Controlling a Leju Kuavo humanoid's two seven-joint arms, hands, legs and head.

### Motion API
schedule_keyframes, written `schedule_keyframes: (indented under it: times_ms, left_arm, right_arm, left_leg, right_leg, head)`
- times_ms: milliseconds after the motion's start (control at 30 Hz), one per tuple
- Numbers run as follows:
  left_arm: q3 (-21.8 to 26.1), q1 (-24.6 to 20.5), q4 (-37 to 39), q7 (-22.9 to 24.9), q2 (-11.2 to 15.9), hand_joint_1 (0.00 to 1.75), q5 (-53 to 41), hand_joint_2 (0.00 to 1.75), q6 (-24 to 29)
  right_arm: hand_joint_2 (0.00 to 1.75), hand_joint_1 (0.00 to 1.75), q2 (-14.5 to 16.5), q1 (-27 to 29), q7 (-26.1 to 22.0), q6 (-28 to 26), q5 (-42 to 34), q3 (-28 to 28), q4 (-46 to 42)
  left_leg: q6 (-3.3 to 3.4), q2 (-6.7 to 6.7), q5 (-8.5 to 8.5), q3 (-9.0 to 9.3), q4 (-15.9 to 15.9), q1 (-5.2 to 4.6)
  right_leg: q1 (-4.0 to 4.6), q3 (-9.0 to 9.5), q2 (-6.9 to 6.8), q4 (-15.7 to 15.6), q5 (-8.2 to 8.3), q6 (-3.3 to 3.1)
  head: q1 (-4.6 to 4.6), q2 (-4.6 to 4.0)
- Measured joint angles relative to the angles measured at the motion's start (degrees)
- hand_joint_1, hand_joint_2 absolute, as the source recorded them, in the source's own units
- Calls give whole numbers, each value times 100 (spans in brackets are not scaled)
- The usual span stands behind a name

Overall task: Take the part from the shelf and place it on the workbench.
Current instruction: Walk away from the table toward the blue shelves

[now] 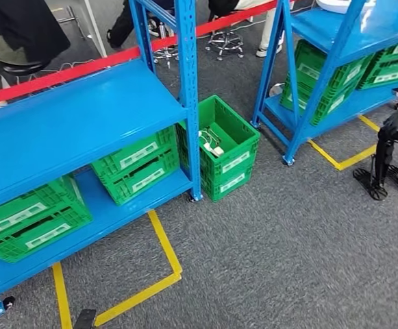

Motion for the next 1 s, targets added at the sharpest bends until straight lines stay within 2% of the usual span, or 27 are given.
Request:
schedule_keyframes:
  times_ms: [67,100,133,200,233,267,333,367,400,433,500,533,567,633,667,700,800,867,1000]
  left_arm:
    - [2,-13,1,-28,8,0,-10,0,-39]
    - [2,-29,1,-45,10,0,-21,0,-57]
    - [3,-45,1,-64,9,0,-33,0,-71]
    - [3,-56,1,-101,8,0,-60,0,-81]
    - [3,-47,1,-114,9,0,-73,0,-81]
    - [4,-38,1,-123,10,0,-86,0,-81]
    - [6,-26,1,-135,16,0,-104,0,-78]
    - [10,-29,1,-134,20,0,-105,0,-72]
    - [20,-36,1,-125,24,0,-103,0,-63]
    - [32,-38,2,-113,27,0,-101,44,-56]
    - [62,-29,3,-92,24,0,-97,131,-56]
    - [73,-20,3,-88,22,0,-101,175,-64]
    - [82,-16,3,-86,20,0,-119,175,-87]
    - [89,-16,3,-53,15,0,-186,175,-161]
    - [91,-16,3,-32,13,0,-192,175,-198]
    - [96,-17,3,-12,12,0,-170,131,-221]
    - [129,-21,3,83,12,0,-88,0,-263]
    - [144,-21,3,168,12,0,-71,0,-317]
    - [227,-28,3,238,13,0,-7,0,-383]
  right_arm:
    - [0,0,-2,-1,-7,0,8,-7,0]
    - [0,0,-2,1,-10,1,12,-12,0]
    - [0,0,-2,4,-11,2,15,-19,0]
    - [0,0,-3,7,-10,4,20,-33,0]
    - [0,0,-3,7,-10,4,21,-38,0]
    - [0,0,-3,7,-10,4,22,-43,0]
    - [0,0,-2,-1,-6,-4,21,-51,0]
    - [0,0,-2,-12,8,-27,19,-59,0]
    - [44,0,-2,-29,32,-62,17,-69,0]
    - [87,0,-3,-45,65,-101,16,-79,0]
    - [175,0,-9,-64,124,-153,22,-93,-1]
    - [175,0,-14,-64,142,-161,31,-97,-3]
    - [175,0,-19,-66,160,-166,59,-101,-4]
    - [87,0,-25,-80,178,-186,138,-105,-7]
    - [44,0,-27,-88,142,-203,149,-108,-7]
    - [0,0,-31,-91,80,-222,133,-112,-7]
    - [0,0,-52,-83,28,-297,94,-137,-9]
    - [0,0,-66,-80,159,-340,165,-141,-9]
    - [0,0,-87,-75,333,-431,333,-139,-9]
  left_leg:
    - [-56,298,-110,-94,191,-23]
    - [-83,469,-231,-233,449,-33]
    - [-102,576,-384,-434,797,-38]
    - [-109,628,-594,-824,1413,-39]
    - [-100,632,-565,-913,1509,-42]
    - [-79,637,-421,-894,1396,-50]
    - [9,707,44,-612,729,-96]
    - [54,759,177,-460,367,-125]
    - [87,805,258,-355,117,-150]
    - [108,834,272,-310,-7,-167]
    - [111,808,310,-281,-66,-166]
    - [94,794,342,-257,-97,-157]
    - [75,783,364,-232,-128,-147]
    - [59,776,373,-197,-167,-139]
    - [73,776,366,-194,-168,-143]
    - [87,778,357,-192,-167,-147]
    - [109,786,346,-191,-165,-151]
    - [120,787,343,-192,-163,-152]
    - [127,788,345,-191,-162,-152]
  right_leg:
    - [-5,55,-91,-46,-4,-58]
    - [-2,82,-150,-67,-13,-84]
    - [7,101,-219,-77,-29,-111]
    - [30,132,-364,-80,-70,-154]
    - [43,155,-430,-81,-92,-167]
    - [56,185,-477,-82,-114,-170]
    - [78,256,-555,-86,-156,-163]
    - [94,277,-579,-81,-174,-151]
    - [107,284,-606,-81,-190,-135]
    - [117,284,-624,-83,-202,-114]
    - [131,298,-657,-118,-210,-78]
    - [141,321,-665,-154,-201,-131]
    - [155,342,-670,-187,-193,-199]
    - [170,375,-666,-240,-174,-302]
    - [166,385,-665,-254,-168,-275]
    - [161,395,-661,-272,-161,-231]
    - [150,413,-649,-318,-143,-118]
    - [145,418,-646,-331,-138,-74]
    - [140,419,-643,-339,-132,-38]
  head:
    - [-29,0]
    - [-44,0]
    - [-62,0]
    - [-68,0]
    - [-70,0]
    - [-70,0]
    - [-68,0]
    - [-73,0]
    - [-75,0]
    - [-83,0]
    - [-91,0]
    - [-81,-1]
    - [-62,-1]
    - [-26,-1]
    - [-25,0]
    - [-25,0]
    - [-25,0]
    - [-26,0]
    - [-28,-1]
